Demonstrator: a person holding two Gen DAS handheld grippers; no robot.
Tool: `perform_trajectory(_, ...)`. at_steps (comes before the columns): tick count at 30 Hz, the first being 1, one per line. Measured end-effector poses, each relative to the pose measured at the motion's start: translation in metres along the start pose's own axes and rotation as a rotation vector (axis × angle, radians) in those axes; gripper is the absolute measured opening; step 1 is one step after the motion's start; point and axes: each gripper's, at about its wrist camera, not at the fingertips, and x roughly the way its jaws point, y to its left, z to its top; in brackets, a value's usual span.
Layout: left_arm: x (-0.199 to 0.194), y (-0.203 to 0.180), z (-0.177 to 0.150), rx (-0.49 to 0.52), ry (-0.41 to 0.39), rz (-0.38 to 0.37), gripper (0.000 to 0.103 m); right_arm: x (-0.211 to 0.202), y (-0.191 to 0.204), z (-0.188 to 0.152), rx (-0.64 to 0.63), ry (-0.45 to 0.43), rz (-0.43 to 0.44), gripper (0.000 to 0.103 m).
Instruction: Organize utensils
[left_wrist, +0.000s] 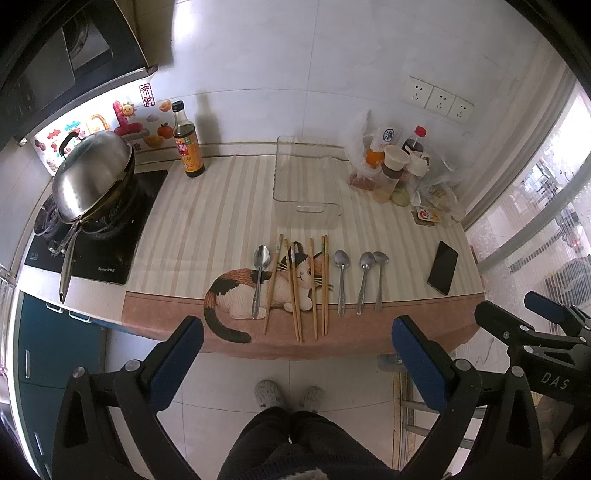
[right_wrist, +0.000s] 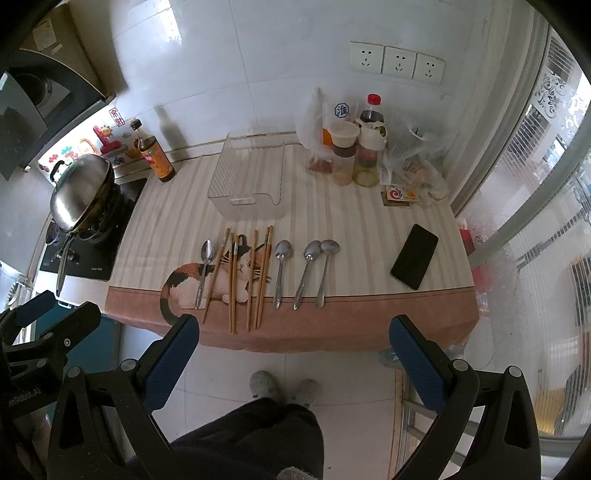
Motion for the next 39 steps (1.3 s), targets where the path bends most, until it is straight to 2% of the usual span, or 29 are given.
perform_trajectory(29, -0.003, 0.001, -0.002, -0.003, -0.003, -0.003, 0.103, -0.005, 0.0, -0.002, -0.005, -0.004, 0.002, 0.103)
perform_trajectory(39, -0.008, 0.0, -0.004, -0.013, -0.02, 0.021, 0.103, -0.01, 0.001, 0.001, -0.008, -0.016, 0.011, 0.103)
